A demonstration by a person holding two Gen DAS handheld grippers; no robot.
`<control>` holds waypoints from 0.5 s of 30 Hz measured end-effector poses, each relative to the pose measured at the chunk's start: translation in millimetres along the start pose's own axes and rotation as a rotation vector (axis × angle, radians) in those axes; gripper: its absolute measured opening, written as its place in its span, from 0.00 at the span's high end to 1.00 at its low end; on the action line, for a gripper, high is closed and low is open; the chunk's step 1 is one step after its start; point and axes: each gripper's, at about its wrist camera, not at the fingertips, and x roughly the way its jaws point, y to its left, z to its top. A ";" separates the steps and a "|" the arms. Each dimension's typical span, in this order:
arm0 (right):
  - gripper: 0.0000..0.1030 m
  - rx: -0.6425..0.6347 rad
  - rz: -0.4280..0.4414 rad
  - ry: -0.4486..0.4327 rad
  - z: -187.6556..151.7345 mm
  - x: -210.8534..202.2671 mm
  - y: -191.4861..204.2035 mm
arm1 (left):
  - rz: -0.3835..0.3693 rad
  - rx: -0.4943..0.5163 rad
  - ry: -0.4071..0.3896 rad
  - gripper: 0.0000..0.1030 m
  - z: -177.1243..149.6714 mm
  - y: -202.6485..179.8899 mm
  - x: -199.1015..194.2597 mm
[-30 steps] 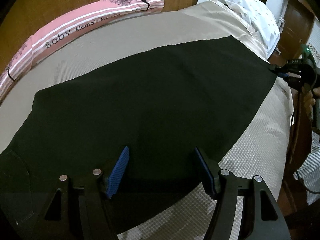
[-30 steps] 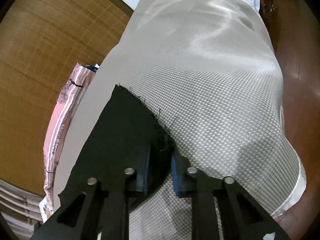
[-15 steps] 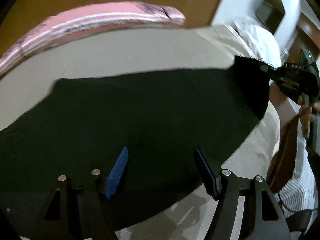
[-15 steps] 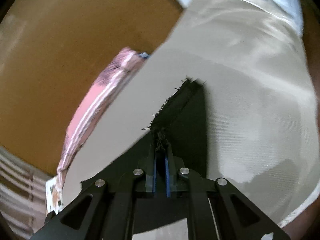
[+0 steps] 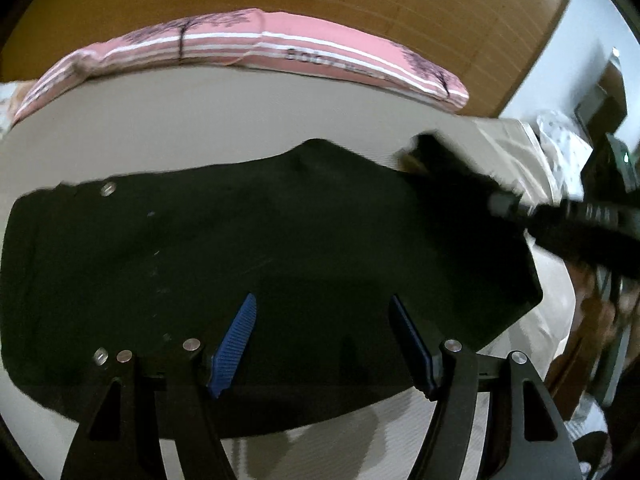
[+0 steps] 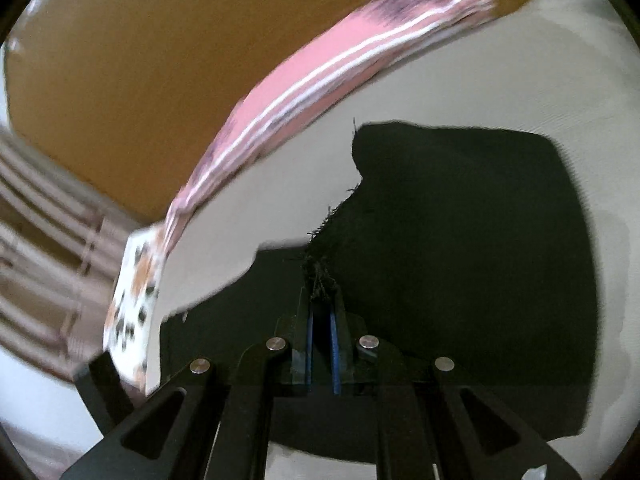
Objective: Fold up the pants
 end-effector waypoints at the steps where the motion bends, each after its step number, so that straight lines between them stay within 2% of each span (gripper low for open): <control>1: 0.92 -0.021 0.009 0.040 -8.3 13.0 7.9 | -0.007 -0.009 0.000 0.33 -2.6 5.6 -2.7; 8: 0.92 -0.115 -0.015 0.213 -50.8 56.3 25.9 | -0.042 -0.043 -0.016 0.33 -7.2 16.7 -10.8; 13: 0.90 -0.209 -0.067 0.260 -66.6 63.9 35.4 | -0.082 -0.055 -0.016 0.33 -6.2 14.9 -11.5; 15: 0.86 -0.234 -0.069 0.271 -68.2 60.6 36.8 | -0.090 -0.060 -0.011 0.33 -6.0 13.9 -10.6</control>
